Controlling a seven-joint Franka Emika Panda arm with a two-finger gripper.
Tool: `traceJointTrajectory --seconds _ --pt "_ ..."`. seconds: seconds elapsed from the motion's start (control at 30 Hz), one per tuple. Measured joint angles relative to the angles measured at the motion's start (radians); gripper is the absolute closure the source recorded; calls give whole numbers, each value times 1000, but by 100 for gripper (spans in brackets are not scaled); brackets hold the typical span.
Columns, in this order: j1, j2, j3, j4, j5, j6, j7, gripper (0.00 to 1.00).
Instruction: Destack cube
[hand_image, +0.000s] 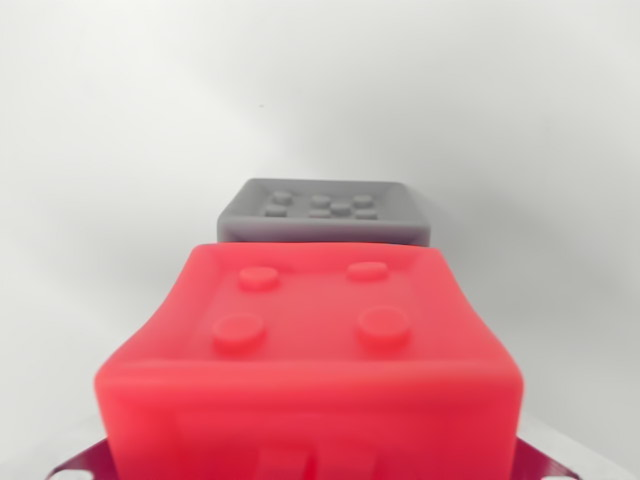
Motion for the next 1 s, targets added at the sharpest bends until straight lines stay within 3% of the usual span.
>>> traceJointTrajectory --seconds 0.73,1.0 --pt "-6 -130 13 -7 41 -116 -27 100" --pt "-9 -158 9 -10 52 -140 -24 100"
